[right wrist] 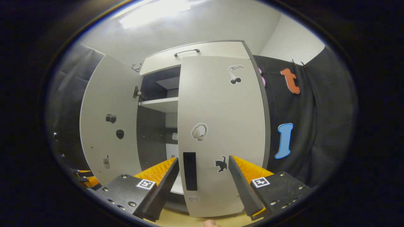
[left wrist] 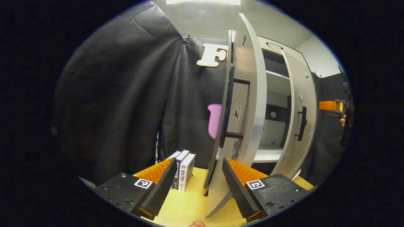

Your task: Grasp the bottle in the cabinet with the left hand and place it on the coaster, then close the right door with the right hand and the left door with the left hand.

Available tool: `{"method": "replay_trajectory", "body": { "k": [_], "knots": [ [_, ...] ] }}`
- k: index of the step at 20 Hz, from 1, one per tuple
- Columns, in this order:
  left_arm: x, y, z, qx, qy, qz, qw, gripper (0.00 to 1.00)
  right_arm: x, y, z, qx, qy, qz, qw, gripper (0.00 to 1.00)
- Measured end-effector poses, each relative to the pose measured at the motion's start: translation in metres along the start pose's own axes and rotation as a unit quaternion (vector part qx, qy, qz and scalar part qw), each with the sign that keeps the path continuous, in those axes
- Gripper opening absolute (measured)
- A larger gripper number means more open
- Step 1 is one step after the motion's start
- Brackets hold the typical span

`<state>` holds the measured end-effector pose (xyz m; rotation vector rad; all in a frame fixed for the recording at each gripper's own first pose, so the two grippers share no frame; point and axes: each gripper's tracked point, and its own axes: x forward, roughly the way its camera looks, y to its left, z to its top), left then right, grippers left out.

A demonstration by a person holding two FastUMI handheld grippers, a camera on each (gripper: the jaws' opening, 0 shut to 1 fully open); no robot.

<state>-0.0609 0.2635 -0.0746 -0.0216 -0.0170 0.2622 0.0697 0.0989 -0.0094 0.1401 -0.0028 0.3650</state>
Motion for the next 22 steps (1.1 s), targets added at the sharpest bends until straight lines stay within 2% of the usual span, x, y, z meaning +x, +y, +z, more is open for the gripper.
{"method": "replay_trajectory", "body": {
  "k": [1, 2, 3, 4, 11, 13, 15, 22],
  "knots": [
    [-0.002, -0.005, -0.001, -0.005, 0.000, 0.000, 1.000, 0.98, 0.000, -0.001, 0.000, -0.001, 0.001, 0.001, 1.000, 0.92],
    [-0.003, -0.009, -0.002, -0.010, -0.001, 0.000, 1.000, 0.87, 0.000, -0.002, 0.000, -0.002, 0.002, 0.001, 1.000, 0.95],
    [-0.003, -0.012, -0.003, -0.015, 0.000, -0.001, 1.000, 0.92, -0.001, -0.005, -0.001, -0.004, 0.002, 0.002, 1.000, 0.92],
    [-0.003, -0.016, -0.004, -0.019, 0.001, -0.003, 1.000, 0.92, -0.001, -0.007, -0.001, -0.007, 0.002, 0.002, 1.000, 0.95],
    [0.001, -0.050, -0.010, -0.013, 0.006, -0.020, 1.000, 0.92, -0.008, -0.020, 0.000, -0.020, 0.003, 0.007, 1.000, 0.95],
    [0.003, -0.063, -0.013, -0.010, 0.008, -0.030, 0.999, 0.93, -0.013, -0.025, 0.002, -0.023, 0.002, 0.005, 1.000, 0.92],
    [0.006, -0.076, -0.015, -0.008, 0.009, -0.041, 0.999, 0.93, -0.017, -0.030, 0.004, -0.025, 0.002, 0.002, 1.000, 0.95],
    [0.023, -0.116, -0.020, -0.001, 0.012, -0.073, 0.997, 0.93, -0.033, -0.056, 0.009, -0.037, 0.001, -0.021, 0.999, 0.95]
  ]
}}
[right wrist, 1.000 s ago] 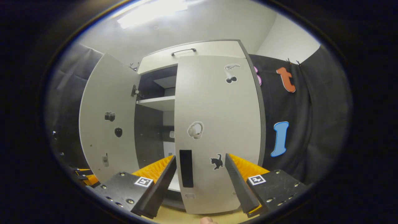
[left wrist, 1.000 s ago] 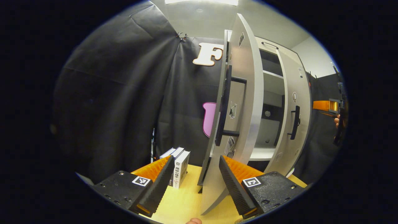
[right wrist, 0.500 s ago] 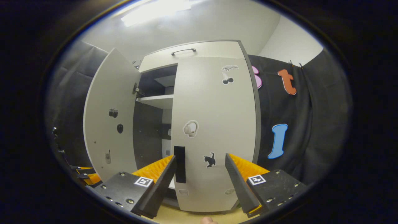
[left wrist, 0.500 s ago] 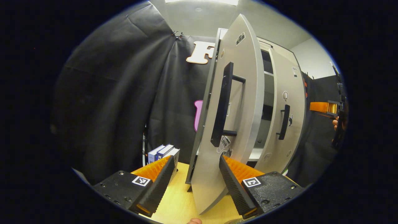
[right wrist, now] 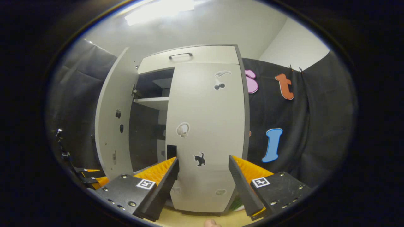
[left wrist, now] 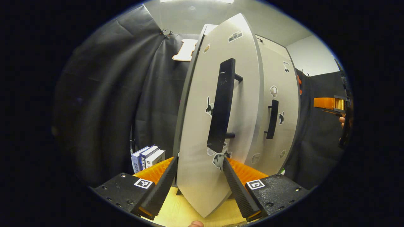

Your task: Grasp the bottle in the cabinet with the left hand and place it on the coaster, then close the right door with the right hand and the left door with the left hand.

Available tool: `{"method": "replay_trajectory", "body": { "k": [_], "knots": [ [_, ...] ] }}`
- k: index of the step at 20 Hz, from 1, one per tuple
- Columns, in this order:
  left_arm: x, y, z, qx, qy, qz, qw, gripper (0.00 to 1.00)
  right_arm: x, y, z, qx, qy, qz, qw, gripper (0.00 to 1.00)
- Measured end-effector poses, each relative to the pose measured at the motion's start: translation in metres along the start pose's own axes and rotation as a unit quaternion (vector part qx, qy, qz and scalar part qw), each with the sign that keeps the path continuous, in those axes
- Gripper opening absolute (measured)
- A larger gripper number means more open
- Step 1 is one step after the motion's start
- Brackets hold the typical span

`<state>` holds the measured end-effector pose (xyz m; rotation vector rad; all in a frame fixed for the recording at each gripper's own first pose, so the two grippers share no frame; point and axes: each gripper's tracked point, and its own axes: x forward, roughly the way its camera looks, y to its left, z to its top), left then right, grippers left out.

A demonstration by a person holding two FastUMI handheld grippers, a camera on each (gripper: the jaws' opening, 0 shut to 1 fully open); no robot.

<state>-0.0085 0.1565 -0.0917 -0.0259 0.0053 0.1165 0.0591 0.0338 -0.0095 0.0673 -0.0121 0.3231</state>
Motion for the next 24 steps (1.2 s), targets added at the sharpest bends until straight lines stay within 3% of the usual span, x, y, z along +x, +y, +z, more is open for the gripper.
{"method": "replay_trajectory", "body": {
  "k": [11, 23, 24],
  "knots": [
    [0.019, -0.050, 0.003, 0.008, -0.001, -0.054, 0.998, 0.92, -0.008, -0.007, -0.003, 0.007, 0.001, -0.005, 1.000, 0.93],
    [0.015, -0.049, 0.013, 0.004, -0.007, -0.046, 0.999, 0.93, -0.006, -0.007, -0.011, 0.016, 0.008, -0.003, 1.000, 0.95],
    [0.015, -0.049, 0.015, 0.004, -0.008, -0.045, 0.999, 0.93, -0.005, -0.007, -0.012, 0.016, 0.009, -0.002, 1.000, 0.92]
  ]
}}
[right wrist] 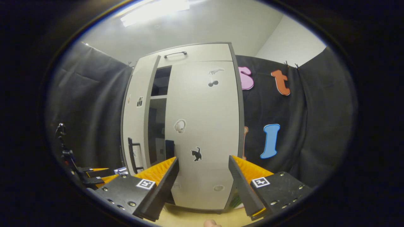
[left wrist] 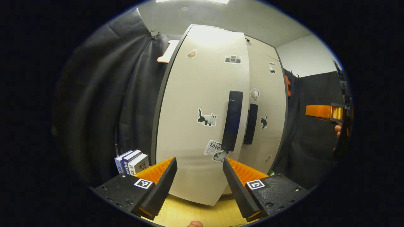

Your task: Grasp the bottle in the cabinet with the left hand and place it on the coaster, then close the right door with the right hand and the left door with the left hand.

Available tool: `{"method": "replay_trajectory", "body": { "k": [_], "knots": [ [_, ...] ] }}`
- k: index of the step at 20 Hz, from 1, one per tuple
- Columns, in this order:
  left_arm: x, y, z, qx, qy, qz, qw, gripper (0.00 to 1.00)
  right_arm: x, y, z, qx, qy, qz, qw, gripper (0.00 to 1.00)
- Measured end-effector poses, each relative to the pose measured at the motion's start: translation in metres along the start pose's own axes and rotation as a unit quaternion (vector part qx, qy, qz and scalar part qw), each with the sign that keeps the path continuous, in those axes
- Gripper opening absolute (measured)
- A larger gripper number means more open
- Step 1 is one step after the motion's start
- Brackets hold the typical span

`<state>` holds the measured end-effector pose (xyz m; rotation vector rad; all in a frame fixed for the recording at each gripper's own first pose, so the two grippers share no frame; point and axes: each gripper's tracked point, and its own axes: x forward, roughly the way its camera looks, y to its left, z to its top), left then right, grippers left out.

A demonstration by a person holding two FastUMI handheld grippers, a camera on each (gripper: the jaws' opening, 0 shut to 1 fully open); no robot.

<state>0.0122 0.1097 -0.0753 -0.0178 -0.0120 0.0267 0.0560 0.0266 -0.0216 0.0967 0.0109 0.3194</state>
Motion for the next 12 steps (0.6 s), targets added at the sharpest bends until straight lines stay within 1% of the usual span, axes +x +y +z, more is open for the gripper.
{"method": "replay_trajectory", "body": {
  "k": [5, 6, 12],
  "knots": [
    [-0.004, -0.004, 0.011, 0.004, -0.003, 0.005, 1.000, 0.92, 0.001, -0.001, -0.002, -0.001, 0.002, 0.001, 1.000, 0.92],
    [-0.005, -0.005, 0.013, 0.006, -0.002, 0.008, 1.000, 0.92, 0.000, -0.002, -0.002, -0.002, 0.000, 0.000, 1.000, 0.95],
    [-0.010, -0.016, 0.053, 0.025, -0.018, 0.031, 0.999, 0.92, 0.004, -0.013, -0.006, -0.017, 0.001, -0.013, 1.000, 0.95]
  ]
}}
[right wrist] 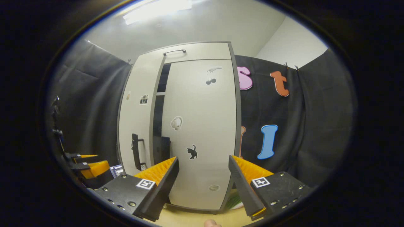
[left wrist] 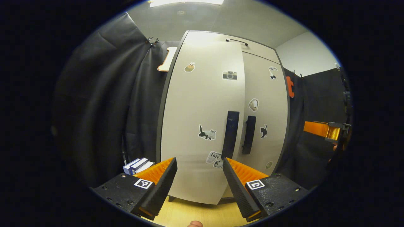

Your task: Grasp the bottle in the cabinet with the left hand and place it on the coaster, then close the right door with the right hand and the left door with the left hand.

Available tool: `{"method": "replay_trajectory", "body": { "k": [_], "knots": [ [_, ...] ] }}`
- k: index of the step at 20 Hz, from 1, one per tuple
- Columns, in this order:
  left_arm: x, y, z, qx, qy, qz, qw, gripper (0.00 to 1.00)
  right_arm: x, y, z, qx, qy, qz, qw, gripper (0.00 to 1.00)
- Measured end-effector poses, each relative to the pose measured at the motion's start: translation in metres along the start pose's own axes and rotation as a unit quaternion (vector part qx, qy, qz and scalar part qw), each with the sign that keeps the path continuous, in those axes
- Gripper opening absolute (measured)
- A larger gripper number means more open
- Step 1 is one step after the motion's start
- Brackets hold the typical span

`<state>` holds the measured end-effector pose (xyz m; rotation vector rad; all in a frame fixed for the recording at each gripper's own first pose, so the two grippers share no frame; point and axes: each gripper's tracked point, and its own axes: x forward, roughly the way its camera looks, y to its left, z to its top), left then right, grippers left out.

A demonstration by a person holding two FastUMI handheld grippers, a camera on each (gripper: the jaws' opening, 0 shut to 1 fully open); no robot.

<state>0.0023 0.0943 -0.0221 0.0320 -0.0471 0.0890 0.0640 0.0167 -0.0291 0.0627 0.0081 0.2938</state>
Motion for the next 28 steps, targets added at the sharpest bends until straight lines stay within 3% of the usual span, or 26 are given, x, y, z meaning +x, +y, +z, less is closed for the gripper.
{"method": "replay_trajectory", "body": {
  "k": [2, 8, 17, 28],
  "knots": [
    [-0.001, -0.007, 0.019, 0.000, -0.014, 0.001, 1.000, 0.92, 0.002, -0.004, -0.001, 0.002, -0.002, -0.004, 1.000, 0.92],
    [-0.007, -0.023, 0.057, 0.010, -0.032, 0.014, 0.999, 0.92, 0.009, -0.008, 0.002, 0.014, -0.010, 0.000, 1.000, 0.95],
    [-0.008, -0.071, 0.078, 0.024, -0.044, 0.021, 0.999, 0.92, 0.014, -0.024, 0.008, 0.028, -0.015, 0.029, 0.999, 0.93],
    [-0.002, -0.153, 0.081, 0.031, -0.050, 0.014, 0.998, 0.92, 0.011, -0.090, 0.002, 0.025, -0.015, 0.042, 0.999, 0.93]
  ]
}}
